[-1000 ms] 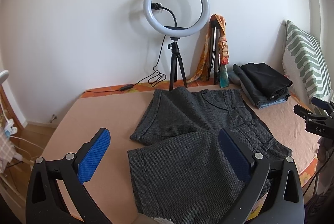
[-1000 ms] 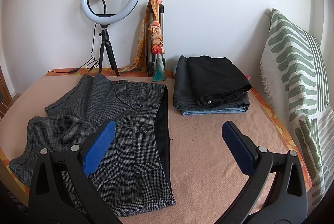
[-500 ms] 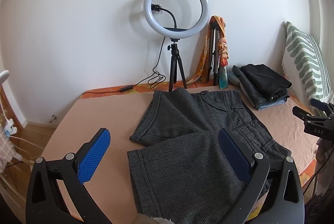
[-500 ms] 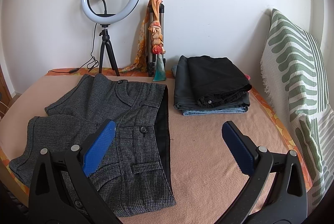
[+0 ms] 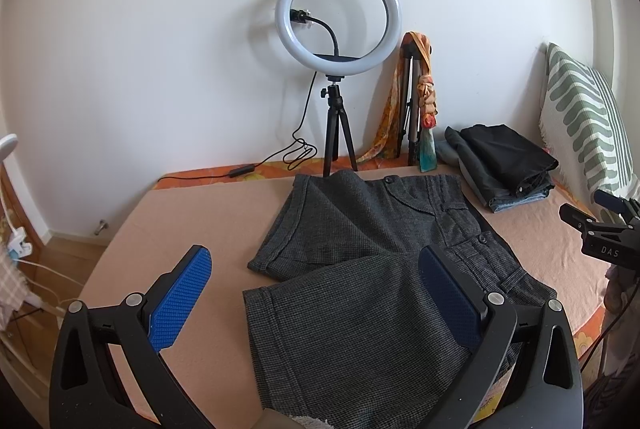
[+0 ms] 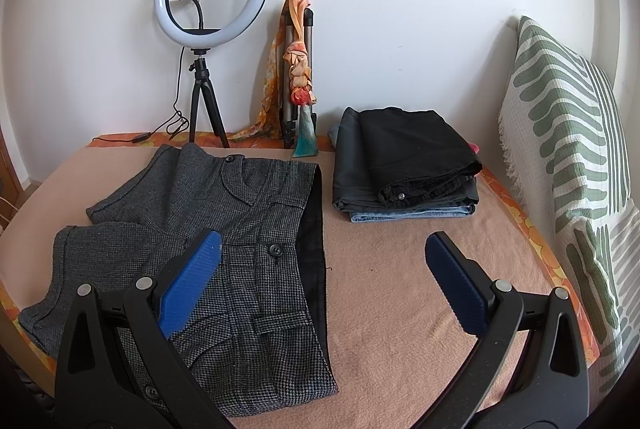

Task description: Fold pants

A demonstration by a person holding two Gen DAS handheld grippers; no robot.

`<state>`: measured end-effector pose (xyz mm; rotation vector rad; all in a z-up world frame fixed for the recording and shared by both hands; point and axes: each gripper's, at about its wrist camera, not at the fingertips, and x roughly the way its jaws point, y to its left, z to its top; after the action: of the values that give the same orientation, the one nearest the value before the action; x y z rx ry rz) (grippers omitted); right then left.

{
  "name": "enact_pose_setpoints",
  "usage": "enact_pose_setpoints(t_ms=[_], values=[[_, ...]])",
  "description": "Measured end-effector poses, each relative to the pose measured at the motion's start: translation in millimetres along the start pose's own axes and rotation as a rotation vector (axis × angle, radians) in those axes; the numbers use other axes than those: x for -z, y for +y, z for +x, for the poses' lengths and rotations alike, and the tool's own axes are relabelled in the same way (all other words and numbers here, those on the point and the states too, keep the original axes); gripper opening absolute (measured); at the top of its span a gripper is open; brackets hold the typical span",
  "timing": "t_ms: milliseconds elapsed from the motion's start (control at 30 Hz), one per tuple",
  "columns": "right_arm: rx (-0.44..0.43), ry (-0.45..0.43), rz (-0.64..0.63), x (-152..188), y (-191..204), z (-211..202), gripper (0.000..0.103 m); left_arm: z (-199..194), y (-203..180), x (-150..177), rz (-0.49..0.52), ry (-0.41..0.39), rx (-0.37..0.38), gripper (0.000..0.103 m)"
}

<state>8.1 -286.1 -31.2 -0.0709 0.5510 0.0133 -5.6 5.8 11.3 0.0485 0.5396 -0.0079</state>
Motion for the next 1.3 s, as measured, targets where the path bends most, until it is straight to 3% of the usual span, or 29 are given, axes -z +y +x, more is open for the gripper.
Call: enact_pose_setpoints(t_ms=[1300], values=[[-0.002,-0.006,-0.001,-0.4,0.6,-2.9,0.103,-1.6,-1.0,4.4,-0.001,0.003,0.008,0.103]])
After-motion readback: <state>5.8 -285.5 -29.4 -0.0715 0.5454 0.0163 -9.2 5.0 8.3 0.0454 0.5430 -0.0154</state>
